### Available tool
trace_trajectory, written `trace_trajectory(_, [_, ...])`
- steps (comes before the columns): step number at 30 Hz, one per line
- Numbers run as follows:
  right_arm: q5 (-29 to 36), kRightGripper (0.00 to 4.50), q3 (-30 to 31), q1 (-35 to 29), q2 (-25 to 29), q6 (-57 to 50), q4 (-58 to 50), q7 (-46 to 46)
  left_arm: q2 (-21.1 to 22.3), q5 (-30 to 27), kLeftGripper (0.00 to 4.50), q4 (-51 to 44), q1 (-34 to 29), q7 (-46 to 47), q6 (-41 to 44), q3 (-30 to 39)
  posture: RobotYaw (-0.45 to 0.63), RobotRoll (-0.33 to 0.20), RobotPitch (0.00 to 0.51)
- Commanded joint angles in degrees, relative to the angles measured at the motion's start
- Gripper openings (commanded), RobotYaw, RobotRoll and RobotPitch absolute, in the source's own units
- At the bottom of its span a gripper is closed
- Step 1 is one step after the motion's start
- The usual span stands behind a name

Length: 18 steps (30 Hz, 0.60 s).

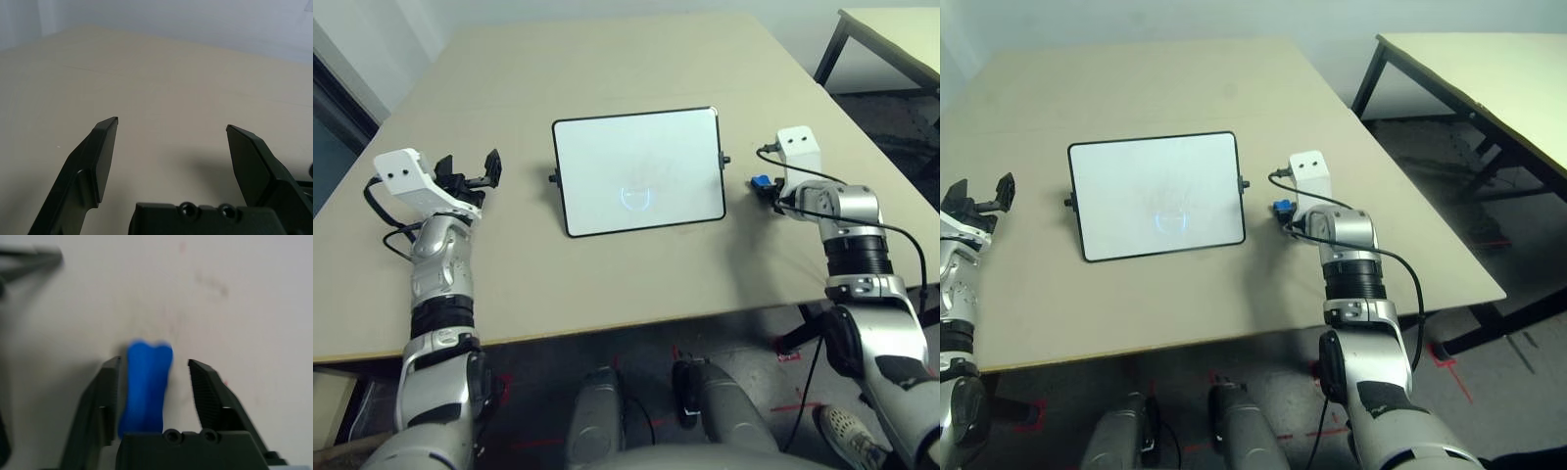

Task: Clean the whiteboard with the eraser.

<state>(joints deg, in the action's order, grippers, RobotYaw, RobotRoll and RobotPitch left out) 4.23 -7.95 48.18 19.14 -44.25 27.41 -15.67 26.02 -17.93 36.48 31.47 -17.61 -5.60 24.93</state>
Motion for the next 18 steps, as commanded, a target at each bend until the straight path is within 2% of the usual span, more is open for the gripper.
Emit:
trace_trajectory(1, [1.6,3.94,-2.8,0.6,1.0,10.8,4.7,-0.5,-0.5,0.4,4.5,1.8,0.9,0.5,0.6,-1.0,-0.03,0.0,0.111])
trace_trajectory(2, [1.9,4.31,-3.7,0.9,1.3,14.6,6.4,-0.3,-0.6,0.5,4.5,2.0,1.2,0.6,0.5,-1.2,-0.03,0.0,0.113])
trace_trajectory(3, [2.2,4.47,-4.8,1.3,1.6,19.1,8.4,0.0,-0.6,0.5,4.5,2.3,1.4,0.6,0.4,-1.5,-0.04,0.0,0.114])
trace_trajectory(10, [2.2,4.47,-8.4,2.3,4.6,43.8,25.6,3.6,-1.1,0.9,4.5,4.2,2.4,0.3,-1.1,-2.7,-0.05,0.0,0.127])
trace_trajectory(18, [3.0,4.47,-10.2,1.4,6.4,53.8,38.6,6.5,0.3,1.7,4.5,8.4,3.7,0.0,-4.1,-3.3,-0.07,0.0,0.119])
